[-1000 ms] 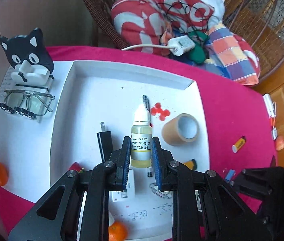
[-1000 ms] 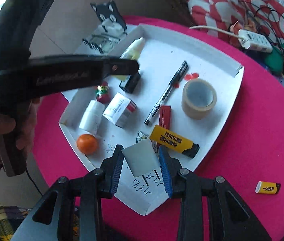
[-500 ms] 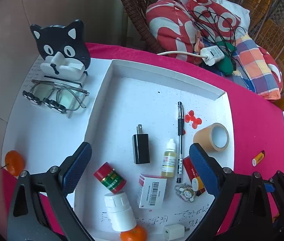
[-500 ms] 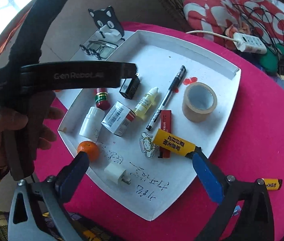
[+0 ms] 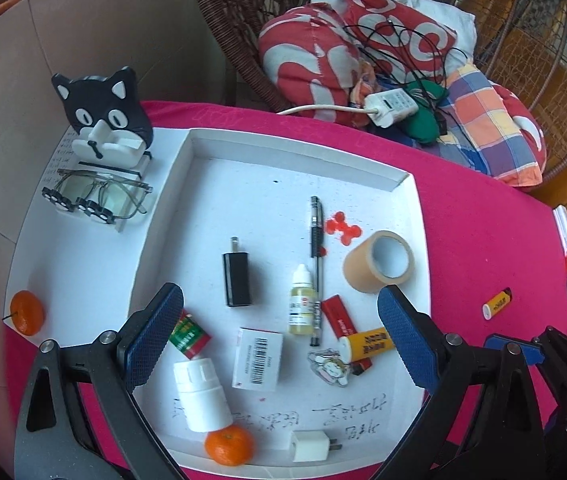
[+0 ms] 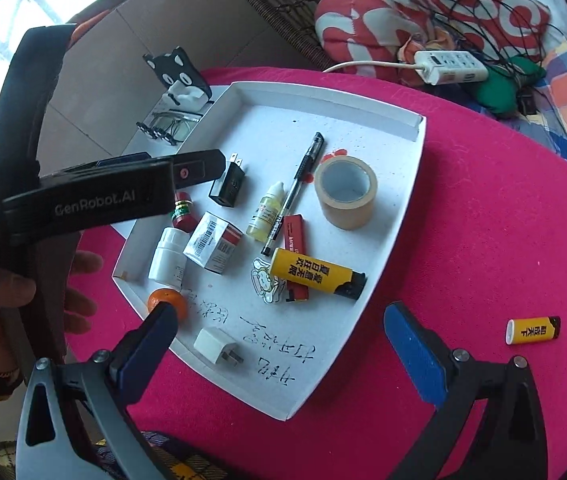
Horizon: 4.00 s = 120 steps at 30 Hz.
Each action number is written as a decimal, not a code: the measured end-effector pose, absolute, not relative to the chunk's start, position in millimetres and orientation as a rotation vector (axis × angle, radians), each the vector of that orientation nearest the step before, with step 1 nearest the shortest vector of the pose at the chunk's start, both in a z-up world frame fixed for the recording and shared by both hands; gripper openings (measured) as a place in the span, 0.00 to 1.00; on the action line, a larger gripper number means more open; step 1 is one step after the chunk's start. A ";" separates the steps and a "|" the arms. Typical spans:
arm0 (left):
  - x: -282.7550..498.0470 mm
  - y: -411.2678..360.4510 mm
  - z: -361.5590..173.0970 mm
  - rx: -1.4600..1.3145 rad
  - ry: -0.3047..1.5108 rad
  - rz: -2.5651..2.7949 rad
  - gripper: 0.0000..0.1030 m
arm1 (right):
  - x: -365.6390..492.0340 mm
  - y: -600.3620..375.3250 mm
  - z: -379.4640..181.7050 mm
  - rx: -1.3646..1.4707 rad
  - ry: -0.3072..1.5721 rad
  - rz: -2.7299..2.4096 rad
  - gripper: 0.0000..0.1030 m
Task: Organize rigid objects
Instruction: 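Move both tools back to the blue binder clip and yellow lighter, then grasp the blue binder clip with the left tool while the right grasps the yellow lighter, then carry the binder clip and yellow lighter over the white tray with both tools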
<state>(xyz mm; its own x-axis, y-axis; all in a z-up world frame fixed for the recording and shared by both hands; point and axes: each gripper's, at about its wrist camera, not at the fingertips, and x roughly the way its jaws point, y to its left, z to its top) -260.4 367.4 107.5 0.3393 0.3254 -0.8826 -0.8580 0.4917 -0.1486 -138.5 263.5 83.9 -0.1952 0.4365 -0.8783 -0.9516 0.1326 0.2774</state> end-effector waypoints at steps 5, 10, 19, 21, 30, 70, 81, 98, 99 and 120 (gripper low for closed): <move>-237.5 351.8 114.6 -0.654 0.931 0.822 0.96 | -117.6 249.1 88.3 -0.552 1.131 1.384 1.00; -208.3 326.8 120.9 -0.594 0.960 0.753 0.96 | -76.8 224.1 96.7 -0.457 1.107 1.328 1.00; -134.9 253.6 106.1 -0.443 1.086 0.533 0.96 | 27.8 155.0 111.2 -0.373 0.990 0.919 1.00; -121.0 238.3 95.4 -0.441 1.128 0.496 0.96 | 49.6 146.9 90.4 -0.388 1.092 0.815 1.00; -73.0 188.6 44.8 -0.484 1.271 0.416 0.96 | 85.6 103.1 54.6 -0.305 1.206 0.818 1.00; -85.1 191.4 23.7 -0.958 1.120 0.731 0.32 | 40.3 204.0 -4.4 -0.751 1.108 1.138 1.00; -99.2 193.7 52.5 -0.857 1.081 0.737 0.32 | 34.5 210.9 -8.0 -0.821 1.073 1.163 0.79; -100.1 209.7 196.0 -0.487 0.809 0.695 0.32 | 71.6 128.7 179.1 -0.334 0.792 1.215 0.79; -102.8 211.1 206.9 -0.472 0.787 0.694 0.32 | 69.0 124.3 193.1 -0.305 0.758 1.219 0.79; -198.4 260.7 269.5 -0.476 0.625 0.812 0.32 | -18.3 132.4 274.2 -0.222 0.563 1.317 0.79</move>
<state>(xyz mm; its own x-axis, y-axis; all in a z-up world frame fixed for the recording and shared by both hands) -198.4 260.7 269.5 0.5286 0.5160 -0.6740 -0.7833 0.6025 -0.1531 -18.3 132.4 274.2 0.1421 0.8497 -0.5078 -0.9542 0.2540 0.1579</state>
